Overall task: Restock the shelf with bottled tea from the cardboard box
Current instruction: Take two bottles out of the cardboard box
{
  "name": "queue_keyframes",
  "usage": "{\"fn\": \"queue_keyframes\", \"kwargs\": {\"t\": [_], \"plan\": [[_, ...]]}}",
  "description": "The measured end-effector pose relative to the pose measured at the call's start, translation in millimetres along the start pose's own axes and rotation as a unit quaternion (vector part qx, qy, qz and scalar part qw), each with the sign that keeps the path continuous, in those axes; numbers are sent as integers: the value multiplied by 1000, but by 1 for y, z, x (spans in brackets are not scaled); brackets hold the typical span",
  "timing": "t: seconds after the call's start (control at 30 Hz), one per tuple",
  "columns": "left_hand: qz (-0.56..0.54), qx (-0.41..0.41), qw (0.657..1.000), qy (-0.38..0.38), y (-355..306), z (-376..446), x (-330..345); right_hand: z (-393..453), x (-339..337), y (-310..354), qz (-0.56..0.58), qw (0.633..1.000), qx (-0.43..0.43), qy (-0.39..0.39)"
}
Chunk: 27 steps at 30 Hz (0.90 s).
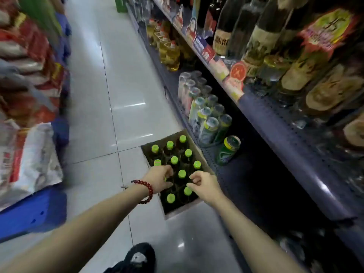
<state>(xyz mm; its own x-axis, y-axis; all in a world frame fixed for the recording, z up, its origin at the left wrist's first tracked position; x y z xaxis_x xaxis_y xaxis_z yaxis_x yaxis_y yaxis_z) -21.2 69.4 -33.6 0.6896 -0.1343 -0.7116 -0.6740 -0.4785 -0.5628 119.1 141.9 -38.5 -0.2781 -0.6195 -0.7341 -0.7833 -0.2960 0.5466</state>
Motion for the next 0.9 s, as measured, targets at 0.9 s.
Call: {"fn": "queue_keyframes", "kwargs": {"t": [0.9], "plan": [[-219,23,971,-95,77,23,103,50,101,-77,235,971,0,-35]]}}
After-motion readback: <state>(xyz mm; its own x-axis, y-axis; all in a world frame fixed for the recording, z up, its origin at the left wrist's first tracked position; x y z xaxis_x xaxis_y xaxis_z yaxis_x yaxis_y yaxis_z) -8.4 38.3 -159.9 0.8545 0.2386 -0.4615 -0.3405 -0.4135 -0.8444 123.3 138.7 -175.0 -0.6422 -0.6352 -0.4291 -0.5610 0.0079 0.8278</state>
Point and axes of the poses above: each hand's wrist, its own z-axis towards the middle knuckle, its own x-axis out of the palm, y = z × x, the point moved 8 cm from there along z, towards the middle knuckle, and after that the axes turned 7 degrees about -z, right-handed, at the moved point
